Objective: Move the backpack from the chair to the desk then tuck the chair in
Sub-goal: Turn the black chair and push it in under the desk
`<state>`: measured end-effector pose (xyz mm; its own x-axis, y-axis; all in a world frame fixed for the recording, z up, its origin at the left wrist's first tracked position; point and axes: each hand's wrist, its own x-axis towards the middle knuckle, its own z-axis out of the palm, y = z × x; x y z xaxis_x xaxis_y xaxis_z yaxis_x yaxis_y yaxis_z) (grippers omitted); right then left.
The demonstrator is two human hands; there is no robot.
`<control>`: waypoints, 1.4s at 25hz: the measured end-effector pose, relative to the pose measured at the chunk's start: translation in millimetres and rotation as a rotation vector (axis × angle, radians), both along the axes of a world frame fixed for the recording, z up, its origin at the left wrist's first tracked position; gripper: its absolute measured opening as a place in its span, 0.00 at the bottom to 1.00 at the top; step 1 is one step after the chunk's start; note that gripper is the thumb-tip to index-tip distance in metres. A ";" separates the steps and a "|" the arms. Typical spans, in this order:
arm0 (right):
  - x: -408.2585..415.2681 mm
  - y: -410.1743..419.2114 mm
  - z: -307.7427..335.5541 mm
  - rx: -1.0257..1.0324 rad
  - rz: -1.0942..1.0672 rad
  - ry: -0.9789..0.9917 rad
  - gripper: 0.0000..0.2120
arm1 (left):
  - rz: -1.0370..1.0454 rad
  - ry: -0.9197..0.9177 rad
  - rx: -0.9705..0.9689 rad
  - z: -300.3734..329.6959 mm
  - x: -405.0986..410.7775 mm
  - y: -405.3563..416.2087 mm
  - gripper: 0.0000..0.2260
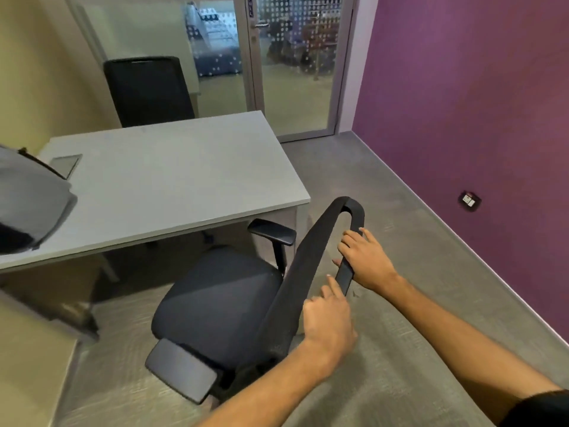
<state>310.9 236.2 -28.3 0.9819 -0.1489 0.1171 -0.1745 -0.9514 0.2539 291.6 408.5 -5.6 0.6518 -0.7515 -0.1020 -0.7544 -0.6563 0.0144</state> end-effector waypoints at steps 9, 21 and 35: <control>59.8 75.7 38.1 -0.031 0.238 0.353 0.04 | 0.052 0.022 -0.090 -10.9 69.9 97.2 0.16; 132.4 137.0 40.6 0.099 0.329 0.429 0.24 | -0.117 0.052 -0.081 3.3 163.4 222.5 0.12; 211.7 263.4 22.2 0.367 0.287 0.296 0.35 | 0.353 -0.046 0.111 -1.6 285.0 346.0 0.14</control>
<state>522.6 499.7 -6.1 0.9722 0.1507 -0.1790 0.1334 -0.9855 -0.1047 576.6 754.5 -7.2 0.8745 -0.4660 -0.1345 -0.4798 -0.8717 -0.0999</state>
